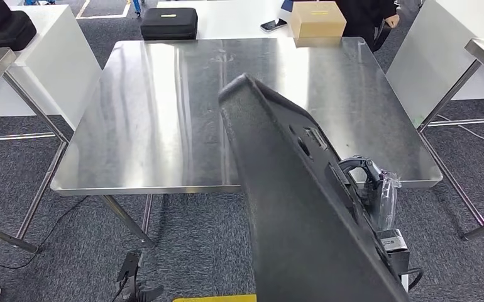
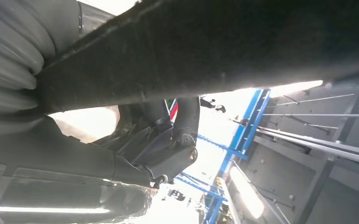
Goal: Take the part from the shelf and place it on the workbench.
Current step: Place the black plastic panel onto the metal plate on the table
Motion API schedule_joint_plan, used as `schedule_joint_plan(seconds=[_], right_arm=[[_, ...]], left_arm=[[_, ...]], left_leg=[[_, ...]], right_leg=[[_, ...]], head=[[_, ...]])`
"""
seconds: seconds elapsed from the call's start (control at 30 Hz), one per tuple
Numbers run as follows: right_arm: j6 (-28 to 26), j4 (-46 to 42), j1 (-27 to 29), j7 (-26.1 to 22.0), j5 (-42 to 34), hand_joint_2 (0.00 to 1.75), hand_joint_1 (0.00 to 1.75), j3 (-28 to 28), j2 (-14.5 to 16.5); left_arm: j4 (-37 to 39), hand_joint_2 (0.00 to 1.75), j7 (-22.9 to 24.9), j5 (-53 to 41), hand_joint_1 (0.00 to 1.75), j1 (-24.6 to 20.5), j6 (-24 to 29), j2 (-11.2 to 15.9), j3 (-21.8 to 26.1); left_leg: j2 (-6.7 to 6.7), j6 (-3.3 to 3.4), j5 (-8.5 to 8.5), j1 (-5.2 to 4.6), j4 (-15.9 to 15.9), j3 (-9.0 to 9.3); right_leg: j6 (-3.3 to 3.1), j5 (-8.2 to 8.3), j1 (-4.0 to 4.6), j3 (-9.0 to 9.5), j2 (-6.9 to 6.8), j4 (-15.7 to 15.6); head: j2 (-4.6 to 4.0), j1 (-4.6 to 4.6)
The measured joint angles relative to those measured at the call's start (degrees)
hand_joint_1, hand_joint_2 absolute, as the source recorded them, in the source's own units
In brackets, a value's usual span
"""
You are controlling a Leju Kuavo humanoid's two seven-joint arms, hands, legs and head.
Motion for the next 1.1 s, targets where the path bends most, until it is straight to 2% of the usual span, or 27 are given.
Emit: schedule_joint_plan(seconds=[0.03, 0.07, 0.1, 0.17, 0.2, 0.23, 0.3, 0.33, 0.37, 0.4, 0.43, 0.47, 0.5, 0.53, 0.57, 0.63, 0.7, 0.73, 0.8, 0.83, 0.87, 0.9, 0.93, 1.0, 1.03, 1.07, 1.1], right_arm=[[0.0, 0.0, 0.0, 0.0, 0.0, 1.75, 1.75, 0.0, 0.0], [0.0, 0.0, -0.1, 0.0, 0.0, 1.75, 1.75, 0.0, 0.0], [-0.1, 0.0, 0.0, 0.0, 0.0, 1.75, 1.75, 0.1, 0.0], [-0.1, 0.0, 0.0, 0.0, 0.0, 1.75, 1.75, 0.1, -0.1], [-0.1, 0.0, -0.1, 0.0, 0.0, 1.75, 1.75, 0.1, -0.1], [-0.1, 0.0, -0.1, 0.0, 0.0, 1.75, 1.75, 0.2, -0.2], [-0.2, 0.0, 0.0, 0.0, 0.0, 1.75, 1.75, 0.2, -0.3], [-0.2, 0.1, 0.1, 0.0, 0.0, 1.75, 1.75, 0.2, -0.3], [-0.2, 0.1, 0.2, 0.0, 0.0, 1.75, 1.75, 0.2, -0.4], [-0.2, 0.1, 0.2, 0.0, 0.0, 1.75, 1.75, 0.3, -0.4], [-0.2, 0.1, 0.2, 0.0, 0.0, 1.75, 1.75, 0.3, -0.4], [-0.2, 0.1, 0.2, 0.0, 0.0, 1.75, 1.75, 0.3, -0.4], [-0.3, 0.1, 0.2, 0.0, 0.0, 1.75, 1.75, 0.3, -0.4], [-0.3, 0.1, 0.2, 0.0, 0.0, 1.75, 1.75, 0.3, -0.5], [-0.3, 0.1, 0.2, 0.0, 0.0, 1.75, 1.75, 0.4, -0.5], [-0.4, 0.0, 0.2, 0.0, 0.0, 1.75, 1.75, 0.4, -0.5], [-0.5, 0.0, 0.2, 0.0, 0.0, 1.75, 1.75, 0.4, -0.5], [-0.5, 0.0, 0.2, 0.0, 0.0, 1.75, 1.75, 0.4, -0.5], [-0.5, 0.0, 0.2, -0.1, 0.0, 1.75, 1.75, 0.4, -0.5], [-0.5, 0.0, 0.3, 0.0, 0.0, 1.75, 1.75, 0.4, -0.5], [-0.5, 0.0, 0.4, 0.0, -0.1, 1.75, 1.75, 0.4, -0.6], [-0.5, 0.0, 0.4, 0.0, -0.1, 1.75, 1.75, 0.4, -0.6], [-0.5, 0.0, 0.4, 0.0, -0.2, 1.75, 1.75, 0.4, -0.6], [-0.5, 0.0, 0.5, 0.0, -0.3, 1.75, 1.75, 0.4, -0.6], [-0.5, 0.0, 0.5, -0.1, -0.4, 1.75, 1.75, 0.4, -0.6], [-0.5, 0.0, 0.5, -0.1, -0.4, 1.75, 1.75, 0.4, -0.7], [-0.5, 0.0, 0.5, -0.1, -0.5, 1.75, 1.75, 0.5, -0.7]], left_arm=[[0.0, 1.75, 0.0, 0.0, 0.00, 0.0, 0.0, 0.0, 0.0], [0.0, 1.75, 0.0, 0.0, 0.00, 0.0, 0.0, 0.0, 0.0], [0.0, 1.75, 0.0, 0.0, 0.00, 0.0, 0.0, 0.0, 0.0], [0.0, 1.75, 0.0, -0.1, 0.00, 0.0, 0.0, 0.0, 0.0], [0.0, 1.75, 0.0, -0.1, 0.00, -0.1, 0.0, 0.0, 0.0], [0.0, 1.75, 0.0, -0.1, 0.00, -0.2, 0.0, 0.1, 0.0], [0.0, 1.75, 0.0, -0.1, 0.00, -0.2, 0.0, 0.1, 0.0], [0.0, 1.75, 0.0, -0.1, 0.00, -0.1, 0.0, 0.0, 0.0], [0.0, 1.75, 0.0, -0.1, 0.00, -0.1, 0.0, 0.0, 0.0], [0.0, 1.75, 0.0, -0.1, 0.00, 0.0, 0.0, 0.0, 0.0], [0.0, 1.75, 0.0, -0.1, 0.00, 0.0, 0.0, -0.1, 0.0], [0.0, 1.75, 0.0, -0.1, 0.00, 0.0, 0.0, -0.1, 0.0], [0.0, 1.75, 0.0, -0.1, 0.00, 0.0, 0.0, -0.1, 0.0], [0.0, 1.75, 0.0, -0.1, 0.00, 0.0, 0.0, -0.2, 0.0], [0.0, 1.75, 0.0, -0.1, 0.00, 0.0, 0.0, -0.2, 0.0], [0.1, 1.75, 0.0, -0.1, 0.00, -0.1, 0.0, -0.2, 0.0], [0.1, 1.75, 0.0, -0.1, 0.00, -0.1, 0.0, -0.2, 0.0], [0.1, 1.75, 0.0, -0.1, 0.00, -0.1, 0.0, -0.2, 0.0], [0.1, 1.75, 0.0, -0.2, 0.00, -0.1, 0.0, -0.2, 0.0], [0.1, 1.75, 0.0, -0.2, 0.00, 0.0, 0.0, -0.2, 0.0], [0.1, 1.75, 0.0, -0.2, 0.00, 0.1, 0.0, -0.2, 0.0], [0.1, 1.75, 0.0, -0.3, 0.00, 0.1, -0.1, -0.1, 0.0], [0.1, 1.75, 0.0, -0.3, 0.00, 0.2, -0.1, -0.1, 0.0], [0.1, 1.75, 0.0, -0.5, 0.00, 0.2, -0.1, -0.1, 0.0], [0.1, 1.75, 0.0, -0.5, 0.00, 0.1, -0.1, -0.1, 0.0], [0.1, 1.75, 0.0, -0.5, 0.00, 0.1, -0.1, -0.1, 0.0], [0.1, 1.75, 0.1, -0.5, 0.00, 0.1, 0.0, -0.1, 0.0]], left_leg=[[-0.01, 0.34, 0.50, -0.16, -2.0, 1.02], [-0.03, 0.77, 0.28, -0.34, -2.9, 1.46], [-0.04, 1.27, -0.18, -0.50, -3.0, 1.71], [-0.05, 2.14, 0.32, -0.43, -3.3, 2.59], [-0.06, 2.50, 0.24, -0.38, -3.4, 3.08], [-0.08, 2.79, 0.07, -0.33, -3.5, 3.48], [-0.16, 3.19, -0.53, -0.41, -3.5, 3.93], [-0.23, 3.27, -0.90, -0.46, -3.5, 4.23], [-0.31, 3.28, -1.30, -0.51, -3.5, 4.65], [-0.40, 3.25, -1.74, -0.54, -3.5, 5.20], [-0.47, 3.17, -2.24, -0.56, -3.5, 5.89], [-0.52, 3.06, -2.75, -0.58, -3.5, 6.42], [-0.55, 2.87, -3.32, -0.67, -3.5, 7.07], [-0.58, 2.60, -3.83, -0.77, -3.6, 7.51], [-0.60, 2.31, -4.15, -0.87, -3.6, 7.83], [-0.60, 1.80, -4.26, -1.02, -3.2, 8.13], [-0.44, 1.39, -4.08, -0.95, -0.4, 6.70], [-0.35, 1.11, -4.44, -0.84, 2.2, 5.11], [-0.24, 0.44, -6.91, -0.59, 8.8, 0.49], [-0.23, 0.16, -8.39, -0.47, 11.2, -1.64], [-0.20, -0.02, -9.19, -0.39, 12.4, -3.17], [-0.15, -0.09, -8.60, -0.31, 11.5, -3.67], [-0.10, -0.06, -6.70, -0.24, 8.9, -3.18], [-0.01, 0.30, -1.44, -0.26, 1.4, -0.66], [0.00, 0.62, -0.06, -0.38, -1.2, 0.34], [-0.01, 1.01, 0.62, -0.56, -2.7, 1.03], [-0.03, 1.45, 0.38, -0.74, -3.0, 1.28]], right_leg=[[0.39, -0.41, 0.08, 0.27, 0.03, 0.0], [0.83, -0.63, 0.18, 0.53, 0.07, 0.1], [1.24, -0.72, 0.26, 0.80, 0.12, 0.3], [1.90, -0.95, 0.16, 0.54, 0.05, 1.4], [2.03, -1.21, 0.10, -0.47, 0.00, 3.1], [2.08, -1.80, 0.04, -2.30, -0.05, 6.1], [1.86, -4.06, 0.05, -7.54, -0.08, 14.1], [1.84, -5.24, 0.06, -9.95, -0.08, 17.0], [1.95, -5.76, 0.06, -11.46, -0.08, 18.0], [2.22, -5.22, 0.07, -11.85, -0.08, 16.9], [2.63, -3.45, 0.10, -11.11, -0.10, 13.6], [3.02, -0.90, 0.16, -9.77, -0.17, 9.3], [3.01, 1.45, 0.28, -8.53, -0.28, 5.3], [2.67, 3.17, 0.45, -7.53, -0.40, 2.5], [2.08, 4.20, 0.59, -6.99, -0.47, 1.1], [0.87, 4.54, 0.56, -6.36, -0.39, 0.7], [0.08, 4.44, 0.18, -5.45, -0.28, 0.5], [-0.32, 4.15, 0.03, -4.96, -0.27, 0.4], [-0.88, 3.41, 0.05, -4.22, -0.25, 0.3], [-0.95, 3.02, 0.07, -3.86, -0.20, 0.3], [-0.93, 2.60, 0.08, -3.44, -0.12, 0.3], [-0.86, 2.16, 0.08, -2.91, -0.04, 0.3], [-0.75, 1.69, 0.07, -2.29, 0.02, 0.3], [-0.36, 0.69, 0.16, -1.01, 0.11, 0.3], [-0.07, 0.27, 0.25, -0.61, 0.16, 0.3], [0.29, -0.07, 0.34, -0.41, 0.20, 0.2], [0.68, -0.18, 0.45, -0.19, 0.24, 0.3]], head=[[0.00, -0.02], [0.00, -0.07], [0.00, -0.07], [0.00, -0.05], [0.00, 0.06], [0.00, 0.13], [0.00, 0.28], [0.00, 0.30], [0.00, 0.31], [0.00, 0.33], [0.00, 0.34], [0.00, 0.37], [0.00, 0.39], [0.00, 0.45], [0.00, 0.48], [0.00, 0.50], [0.00, 0.41], [0.00, 0.33], [0.00, 0.22], [0.00, 0.22], [0.00, 0.21], [0.00, 0.20], [0.00, 0.19], [0.00, 0.19], [0.00, 0.20], [0.00, 0.20], [0.00, 0.22]])
